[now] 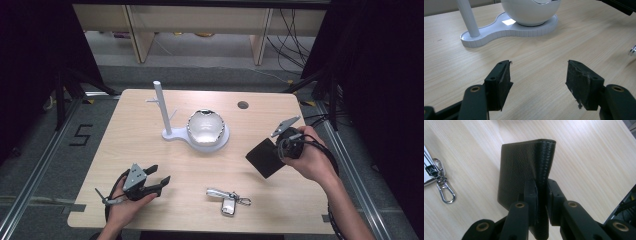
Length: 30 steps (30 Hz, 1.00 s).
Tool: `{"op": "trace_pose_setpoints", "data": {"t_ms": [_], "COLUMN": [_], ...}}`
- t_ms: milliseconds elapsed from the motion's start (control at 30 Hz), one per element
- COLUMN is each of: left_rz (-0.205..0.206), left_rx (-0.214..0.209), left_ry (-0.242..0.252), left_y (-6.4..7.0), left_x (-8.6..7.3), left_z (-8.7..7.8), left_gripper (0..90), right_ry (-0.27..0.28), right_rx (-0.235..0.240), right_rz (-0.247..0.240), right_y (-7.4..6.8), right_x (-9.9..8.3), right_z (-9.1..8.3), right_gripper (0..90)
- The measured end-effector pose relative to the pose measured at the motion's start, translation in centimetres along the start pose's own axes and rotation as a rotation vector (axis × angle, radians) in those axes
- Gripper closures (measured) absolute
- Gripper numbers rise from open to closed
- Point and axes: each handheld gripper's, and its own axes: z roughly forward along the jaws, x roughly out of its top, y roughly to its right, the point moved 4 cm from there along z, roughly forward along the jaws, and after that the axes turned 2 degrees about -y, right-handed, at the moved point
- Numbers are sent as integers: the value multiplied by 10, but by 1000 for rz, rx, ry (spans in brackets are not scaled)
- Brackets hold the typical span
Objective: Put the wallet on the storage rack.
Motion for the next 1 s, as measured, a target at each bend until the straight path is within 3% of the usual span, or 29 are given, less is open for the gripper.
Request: {"op": "trace_pose_setpoints", "data": {"t_ms": [133,200,300,367,667,1000], "left_rz": [-1,-1,0,-5,0,0], "left_rx": [1,1,5,1,7,6], "left_ry": [1,1,-6,3,-4,-1], "left_y": [0,0,0,0,0,0], "left_x": [0,0,0,0,0,0], "left_z": [0,0,-1,0,-1,-1], "left_gripper": [354,354,354,354,354,354], "right_ry": [6,4,-12,25,63,114], "right_rx": [2,0,-10,-15,-12,-6], "right_rz": [-17,-4,-42,-60,-51,-113], "right_y": [-1,-2,0,-1,-9,-14], "right_x": [3,4,7,12,30,50], "right_z": [0,0,-2,-3,-8,-10], "right_gripper": [814,814,814,814,814,814]}}
